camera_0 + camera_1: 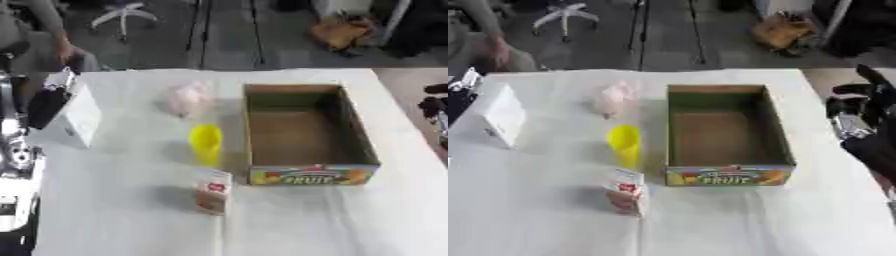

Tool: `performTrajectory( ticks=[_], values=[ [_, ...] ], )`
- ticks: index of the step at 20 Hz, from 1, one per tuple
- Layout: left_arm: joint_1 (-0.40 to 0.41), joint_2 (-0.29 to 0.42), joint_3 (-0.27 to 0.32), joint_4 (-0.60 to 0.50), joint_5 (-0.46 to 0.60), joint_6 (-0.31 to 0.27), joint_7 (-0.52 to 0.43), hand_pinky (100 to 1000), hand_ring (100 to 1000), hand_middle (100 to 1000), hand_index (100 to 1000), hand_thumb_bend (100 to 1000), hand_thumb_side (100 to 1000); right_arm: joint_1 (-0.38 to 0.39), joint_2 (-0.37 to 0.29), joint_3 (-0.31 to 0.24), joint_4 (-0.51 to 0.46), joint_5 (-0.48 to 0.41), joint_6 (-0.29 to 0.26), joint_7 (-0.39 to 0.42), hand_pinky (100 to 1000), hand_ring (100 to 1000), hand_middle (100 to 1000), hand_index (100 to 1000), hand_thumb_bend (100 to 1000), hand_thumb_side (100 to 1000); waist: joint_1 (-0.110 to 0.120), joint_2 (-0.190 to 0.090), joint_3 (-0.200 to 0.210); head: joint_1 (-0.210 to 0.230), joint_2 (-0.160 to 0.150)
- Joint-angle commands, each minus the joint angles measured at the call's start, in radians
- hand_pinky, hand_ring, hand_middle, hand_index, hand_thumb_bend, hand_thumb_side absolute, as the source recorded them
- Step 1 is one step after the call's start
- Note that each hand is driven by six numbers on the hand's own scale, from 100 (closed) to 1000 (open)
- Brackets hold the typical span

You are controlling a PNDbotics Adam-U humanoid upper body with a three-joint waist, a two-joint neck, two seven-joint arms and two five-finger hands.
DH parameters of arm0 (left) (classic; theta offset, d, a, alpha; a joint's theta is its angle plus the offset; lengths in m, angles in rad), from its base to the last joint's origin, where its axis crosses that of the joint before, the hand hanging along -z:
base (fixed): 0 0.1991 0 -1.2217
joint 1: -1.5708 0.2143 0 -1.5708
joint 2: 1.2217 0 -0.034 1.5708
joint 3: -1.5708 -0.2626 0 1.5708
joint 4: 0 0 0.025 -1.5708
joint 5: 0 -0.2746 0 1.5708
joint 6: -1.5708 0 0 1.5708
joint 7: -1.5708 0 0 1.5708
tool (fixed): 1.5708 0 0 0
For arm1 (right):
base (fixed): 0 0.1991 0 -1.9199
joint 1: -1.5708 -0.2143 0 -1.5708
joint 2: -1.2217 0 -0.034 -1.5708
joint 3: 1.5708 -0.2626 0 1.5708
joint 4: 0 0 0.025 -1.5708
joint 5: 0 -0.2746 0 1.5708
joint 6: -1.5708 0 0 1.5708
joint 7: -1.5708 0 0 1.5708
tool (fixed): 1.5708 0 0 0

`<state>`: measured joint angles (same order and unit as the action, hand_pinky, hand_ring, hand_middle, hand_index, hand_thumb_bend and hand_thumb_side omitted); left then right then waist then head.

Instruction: Pick up objects on the table and place them in the box.

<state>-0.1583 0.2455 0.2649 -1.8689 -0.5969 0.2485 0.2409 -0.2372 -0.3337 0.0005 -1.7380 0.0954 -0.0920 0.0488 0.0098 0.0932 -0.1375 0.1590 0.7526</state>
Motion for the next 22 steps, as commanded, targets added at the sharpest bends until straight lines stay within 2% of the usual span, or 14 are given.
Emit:
performTrajectory(
  ticks=[1, 10, 14, 19, 22],
  values=[
    [-0.014, 0.014, 0.012, -0.020, -0.008, 0.005, 0.000, 709, 925, 789, 842, 783, 668, -0.012, -0.015, -0.007, -0.013, -0.001, -0.003, 0.001, 747, 675, 722, 1000, 288, 412, -0.002, -0.009, 0.000, 0.001, -0.010],
    [-0.039, 0.043, 0.057, 0.035, -0.057, 0.067, -0.002, 699, 922, 787, 844, 814, 665, -0.008, -0.015, -0.008, -0.010, -0.001, -0.003, 0.000, 747, 674, 722, 1000, 281, 419, -0.001, -0.012, 0.002, -0.004, -0.011],
    [-0.061, 0.068, 0.120, 0.134, -0.074, 0.129, -0.029, 697, 924, 788, 845, 822, 675, -0.006, -0.015, -0.008, -0.009, -0.001, -0.003, -0.001, 747, 673, 722, 1000, 275, 422, 0.000, -0.013, 0.000, -0.006, -0.014],
    [-0.084, 0.086, 0.133, 0.268, -0.112, 0.210, -0.078, 687, 918, 777, 844, 829, 693, -0.005, -0.015, -0.006, -0.008, -0.003, -0.004, 0.000, 747, 672, 722, 1000, 268, 431, 0.000, -0.012, -0.001, -0.008, -0.015],
    [-0.105, 0.098, 0.125, 0.351, -0.105, 0.212, -0.086, 682, 916, 773, 843, 836, 702, -0.005, -0.014, -0.004, -0.007, -0.004, -0.004, 0.001, 746, 672, 722, 1000, 265, 435, -0.001, -0.013, -0.002, -0.010, -0.017]
  ],
)
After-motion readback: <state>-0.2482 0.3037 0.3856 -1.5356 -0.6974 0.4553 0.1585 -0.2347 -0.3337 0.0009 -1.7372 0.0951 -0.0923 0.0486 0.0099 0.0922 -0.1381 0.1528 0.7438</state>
